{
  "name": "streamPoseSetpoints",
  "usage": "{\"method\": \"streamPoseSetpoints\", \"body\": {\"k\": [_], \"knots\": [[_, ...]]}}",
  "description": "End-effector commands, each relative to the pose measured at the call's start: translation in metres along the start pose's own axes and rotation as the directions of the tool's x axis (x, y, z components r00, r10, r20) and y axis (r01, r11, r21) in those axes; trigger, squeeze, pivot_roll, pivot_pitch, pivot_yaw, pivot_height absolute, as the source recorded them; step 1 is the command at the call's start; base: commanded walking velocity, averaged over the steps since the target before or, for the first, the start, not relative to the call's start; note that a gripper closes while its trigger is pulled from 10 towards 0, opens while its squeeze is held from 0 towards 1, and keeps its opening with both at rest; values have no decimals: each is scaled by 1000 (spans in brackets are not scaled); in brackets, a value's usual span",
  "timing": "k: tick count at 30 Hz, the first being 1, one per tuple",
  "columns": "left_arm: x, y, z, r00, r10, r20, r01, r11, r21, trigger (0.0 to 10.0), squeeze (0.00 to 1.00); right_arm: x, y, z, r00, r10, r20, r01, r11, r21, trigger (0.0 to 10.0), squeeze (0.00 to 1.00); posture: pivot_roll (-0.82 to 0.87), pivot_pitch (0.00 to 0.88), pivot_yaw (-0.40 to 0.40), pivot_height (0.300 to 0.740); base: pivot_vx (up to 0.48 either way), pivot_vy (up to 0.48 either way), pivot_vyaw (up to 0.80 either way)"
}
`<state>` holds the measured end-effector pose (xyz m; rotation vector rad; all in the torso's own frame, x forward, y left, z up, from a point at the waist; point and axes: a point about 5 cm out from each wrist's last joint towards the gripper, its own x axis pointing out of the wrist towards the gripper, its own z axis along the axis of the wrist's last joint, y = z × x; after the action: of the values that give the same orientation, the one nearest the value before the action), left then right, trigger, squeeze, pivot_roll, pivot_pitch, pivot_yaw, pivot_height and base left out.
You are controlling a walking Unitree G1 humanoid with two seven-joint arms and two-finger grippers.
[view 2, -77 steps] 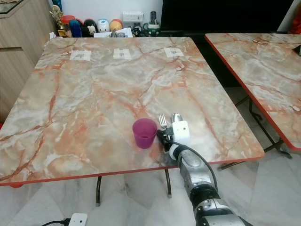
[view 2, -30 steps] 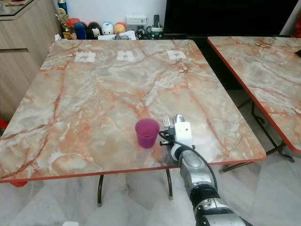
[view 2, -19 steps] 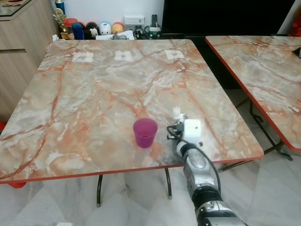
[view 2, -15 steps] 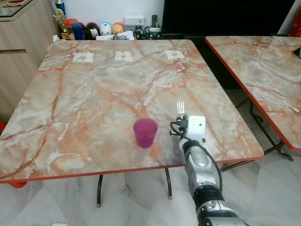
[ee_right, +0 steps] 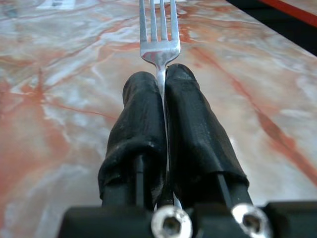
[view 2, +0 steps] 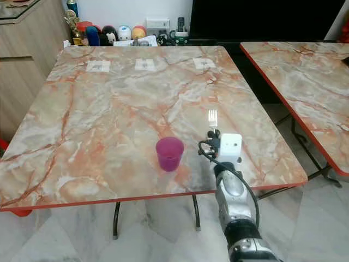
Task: Setting the table
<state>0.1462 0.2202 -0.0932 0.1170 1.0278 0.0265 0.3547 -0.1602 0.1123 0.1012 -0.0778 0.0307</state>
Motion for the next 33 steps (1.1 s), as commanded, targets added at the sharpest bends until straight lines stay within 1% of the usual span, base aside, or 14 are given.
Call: {"method": "streamPoseSetpoints", "body": {"k": [1, 2, 4, 6, 8, 11, 16, 20, 27, 33], "knots": [[-1, 0, -9, 999, 6, -48, -4, 1000, 28, 10000, 0, 0, -3, 6, 999, -6, 35, 6, 1000, -19, 10000, 0, 16, 130, -40, 740, 0, 0, 0], [-1, 3, -6, 999, 19, -44, -17, 999, 40, 10000, 0, -2, -3, 8, 999, -5, 49, 6, 999, -32, 10000, 0, 10, 131, -41, 740, 0, -247, 0], [-1, 5, -6, 998, 38, -39, -37, 999, 31, 10000, 0, -4, -3, 9, 998, 1, 58, 1, 999, -39, 10000, 0, 11, 131, -42, 740, 0, -276, 0], [-2, 11, -5, 997, 71, -23, -72, 997, -29, 10000, 0, -5, -2, 10, 998, 7, 66, -4, 999, -40, 10000, 0, 13, 132, -44, 740, 0, -277, 0], [-3, 24, 0, 995, 102, -6, -102, 992, -72, 10000, 0, -6, -2, 11, 997, 9, 76, -6, 999, -40, 10000, 0, 14, 132, -44, 740, 0, -277, 0], [-3, 29, 1, 994, 110, -4, -110, 991, -75, 10000, 0, -7, -2, 11, 997, 3, 75, 0, 999, -41, 10000, 0, 18, 133, -46, 740, 0, -280, 0], [-4, 31, -3, 994, 109, -13, -110, 992, -64, 10000, 0, -8, 1, 13, 997, 3, 82, 1, 999, -49, 10000, 0, 17, 133, -47, 740, 0, -292, 0], [-5, 28, -5, 994, 105, -12, -105, 992, -69, 10000, 0, -8, 2, 14, 996, 5, 84, -1, 999, -50, 10000, 0, 14, 134, -48, 740, 0, -303, 0], [-3, 24, -2, 996, 93, 1, -92, 994, -63, 10000, 0, -9, 0, 17, 996, -1, 95, 6, 998, -55, 10000, 0, 6, 136, -48, 740, 0, -328, 0], [-3, 24, 0, 996, 90, 9, -90, 994, -59, 10000, 0, -10, 0, 19, 995, -9, 99, 14, 998, -56, 10000, 0, 3, 137, -46, 740, 0, -480, 0]]}}
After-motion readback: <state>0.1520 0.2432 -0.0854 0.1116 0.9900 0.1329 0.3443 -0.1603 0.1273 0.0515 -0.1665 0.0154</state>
